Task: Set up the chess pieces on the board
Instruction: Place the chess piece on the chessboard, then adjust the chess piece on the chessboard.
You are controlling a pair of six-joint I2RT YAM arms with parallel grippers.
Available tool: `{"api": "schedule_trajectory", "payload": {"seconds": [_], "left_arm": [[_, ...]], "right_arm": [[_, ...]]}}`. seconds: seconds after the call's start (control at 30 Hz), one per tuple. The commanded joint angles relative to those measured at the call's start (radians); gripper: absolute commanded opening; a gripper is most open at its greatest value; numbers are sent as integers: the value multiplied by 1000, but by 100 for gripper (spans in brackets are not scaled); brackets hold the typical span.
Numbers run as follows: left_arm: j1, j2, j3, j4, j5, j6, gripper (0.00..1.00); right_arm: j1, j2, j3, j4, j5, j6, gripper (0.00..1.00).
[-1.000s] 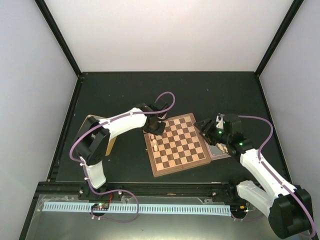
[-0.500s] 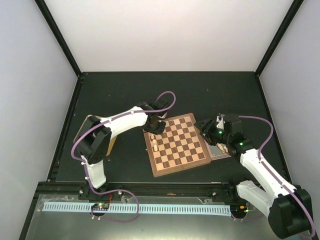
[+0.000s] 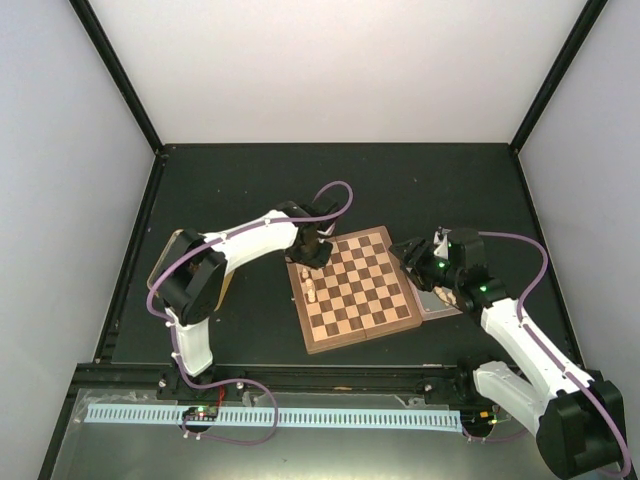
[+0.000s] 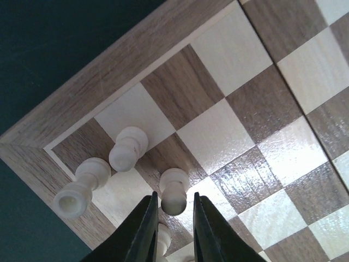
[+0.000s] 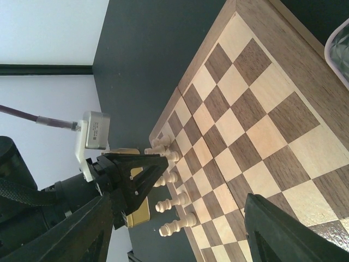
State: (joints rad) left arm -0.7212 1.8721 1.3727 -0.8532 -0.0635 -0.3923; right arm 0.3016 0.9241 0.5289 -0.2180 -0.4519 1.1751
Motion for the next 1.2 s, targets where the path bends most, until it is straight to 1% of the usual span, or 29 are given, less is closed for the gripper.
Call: {"api": "schedule_trajectory", "payload": {"seconds": [0.0, 0.37, 0.6, 0.77, 0.9, 1.17], "left_arm": [[4, 4, 59, -37, -4, 10, 22], [6, -36, 75, -49, -53, 9, 31], [15, -65, 40, 2, -55, -1, 37], [26, -51, 26, 41, -52, -9, 37], [40, -33, 32, 55, -59, -17, 34], [47, 9, 58, 46, -57, -26, 31]], "right_arm": [[-7, -18, 15, 2, -11, -10, 66], [-13, -31, 22, -26, 13, -35, 67], [-25, -49, 50, -106, 98, -104, 67], [-25, -65, 53, -143, 151, -130, 66], [-25, -68, 46, -146, 154, -132, 66], [-25, -64, 43, -146, 153, -139, 66]]}}
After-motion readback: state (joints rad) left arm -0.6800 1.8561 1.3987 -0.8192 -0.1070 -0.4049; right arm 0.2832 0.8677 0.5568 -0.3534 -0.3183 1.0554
